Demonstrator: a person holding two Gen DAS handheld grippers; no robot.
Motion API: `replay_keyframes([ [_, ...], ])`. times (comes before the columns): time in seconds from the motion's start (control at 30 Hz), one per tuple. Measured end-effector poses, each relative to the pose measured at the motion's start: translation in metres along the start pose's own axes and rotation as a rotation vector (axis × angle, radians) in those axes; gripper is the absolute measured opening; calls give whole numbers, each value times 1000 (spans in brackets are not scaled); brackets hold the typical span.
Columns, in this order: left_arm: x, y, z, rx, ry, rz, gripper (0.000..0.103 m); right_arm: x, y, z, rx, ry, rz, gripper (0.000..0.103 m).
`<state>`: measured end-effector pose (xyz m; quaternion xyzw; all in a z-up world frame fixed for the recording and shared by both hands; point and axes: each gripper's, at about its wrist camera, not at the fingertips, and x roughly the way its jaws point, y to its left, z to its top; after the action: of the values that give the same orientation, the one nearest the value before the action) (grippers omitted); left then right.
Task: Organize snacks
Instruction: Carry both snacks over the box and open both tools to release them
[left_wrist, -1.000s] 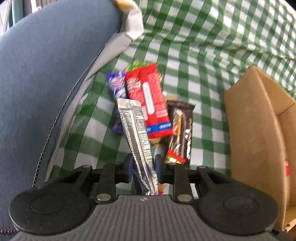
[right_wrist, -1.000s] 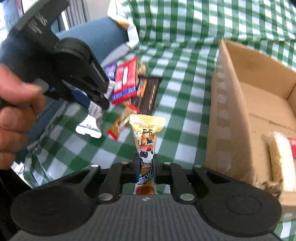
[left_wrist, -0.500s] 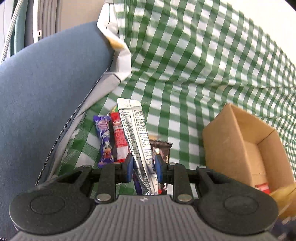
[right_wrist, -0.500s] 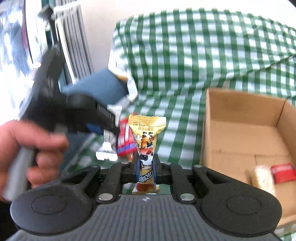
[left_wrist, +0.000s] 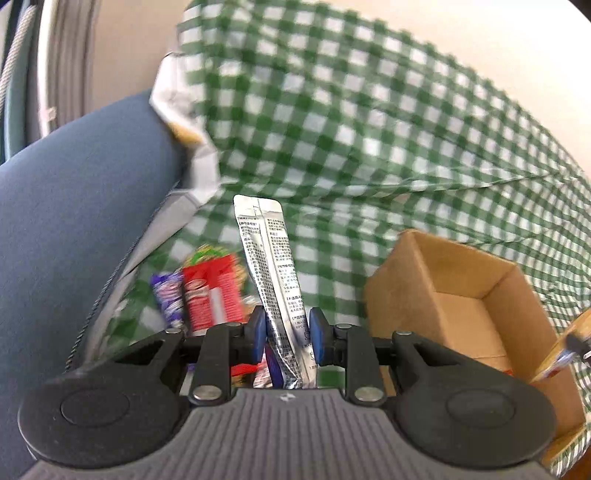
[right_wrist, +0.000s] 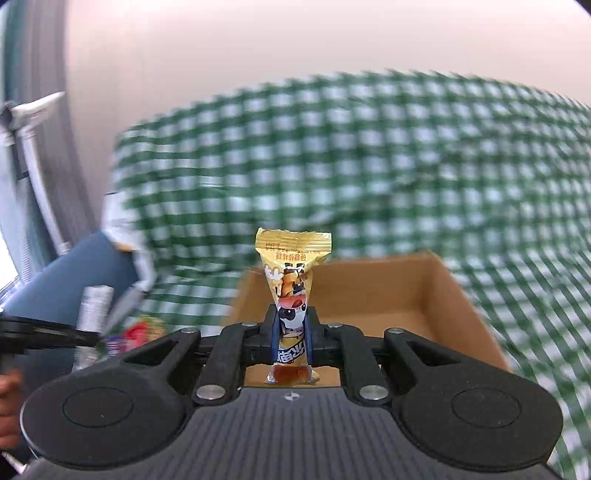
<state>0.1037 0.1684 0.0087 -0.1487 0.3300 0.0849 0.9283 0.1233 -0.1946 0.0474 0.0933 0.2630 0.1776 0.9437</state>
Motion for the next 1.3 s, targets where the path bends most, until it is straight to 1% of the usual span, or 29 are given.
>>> replay_keyframes([
  [0.07,-3,-13,-1,27,-27,-32,27,7,-14,-12,34,51,-45,14],
  [0.1,-5,-21,-1,40,-41,-52,27,8,-19,-12,50,53,-61,14],
  [0.2,-11,-45,-4,85,-86,-115,27,8,-31,-11,64,21,-89,14],
  [0.27,-15,-62,-9,117,-114,-154,27,7,-39,-13,70,24,-114,14],
  [0.4,-18,-91,-20,161,-134,-235,27,3,-54,-13,88,15,-157,14],
  [0.5,-20,-110,-28,207,-150,-279,27,1,-64,-14,93,14,-197,14],
  [0.63,-22,-129,-37,269,-173,-313,27,-2,-74,-15,108,4,-243,14],
  [0.73,-25,-137,-46,292,-175,-339,27,-3,-79,-15,117,-3,-263,14],
  [0.83,-24,-147,-52,320,-174,-349,27,-5,-81,-15,119,-9,-276,14],
  [1.03,-21,-158,-59,362,-171,-360,27,-3,-79,-14,113,-15,-278,14],
  [1.3,-22,-156,-62,391,-174,-367,27,-1,-72,-12,91,-19,-271,14],
])
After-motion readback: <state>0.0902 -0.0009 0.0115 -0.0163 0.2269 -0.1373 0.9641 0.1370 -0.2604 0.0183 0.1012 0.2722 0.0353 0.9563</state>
